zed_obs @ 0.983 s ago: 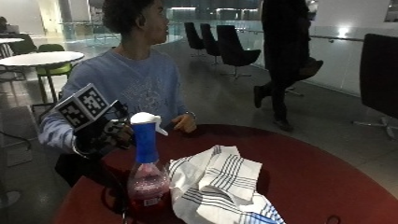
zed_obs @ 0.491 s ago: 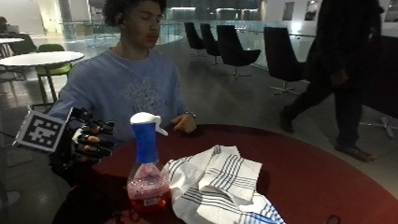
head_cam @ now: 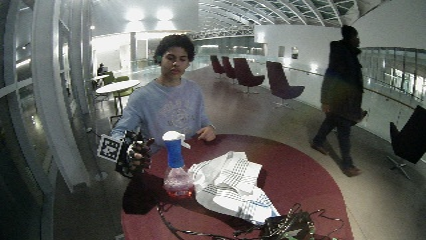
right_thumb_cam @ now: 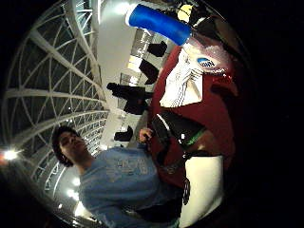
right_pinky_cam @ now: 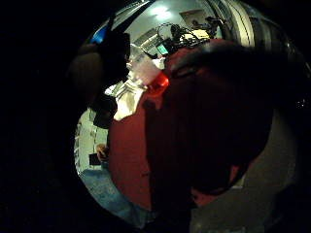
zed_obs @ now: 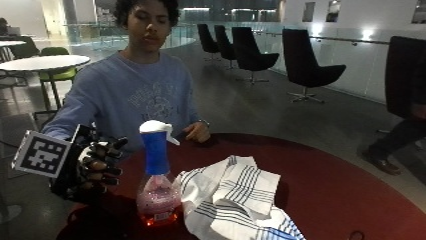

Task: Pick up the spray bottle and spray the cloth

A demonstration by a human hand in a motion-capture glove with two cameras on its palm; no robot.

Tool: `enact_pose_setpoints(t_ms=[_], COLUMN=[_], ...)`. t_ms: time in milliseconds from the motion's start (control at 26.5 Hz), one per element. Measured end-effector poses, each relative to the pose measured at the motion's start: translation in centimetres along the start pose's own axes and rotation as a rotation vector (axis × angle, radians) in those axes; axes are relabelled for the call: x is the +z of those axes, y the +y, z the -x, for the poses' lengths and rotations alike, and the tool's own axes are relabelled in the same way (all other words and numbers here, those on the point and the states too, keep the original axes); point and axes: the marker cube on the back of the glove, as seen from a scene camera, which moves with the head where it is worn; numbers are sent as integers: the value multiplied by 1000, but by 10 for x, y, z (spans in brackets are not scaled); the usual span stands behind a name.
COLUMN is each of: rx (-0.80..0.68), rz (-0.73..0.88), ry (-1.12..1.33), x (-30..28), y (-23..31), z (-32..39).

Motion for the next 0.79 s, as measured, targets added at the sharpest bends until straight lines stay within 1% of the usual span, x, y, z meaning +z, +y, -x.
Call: enact_pose_setpoints(t_ms=[113,302,794], rx=[27,89,117], rz=[-18,9,85], ry=[6,-14,-136], x=[7,19,57], y=[-25,-57,-116], z=[-3,-7,-12])
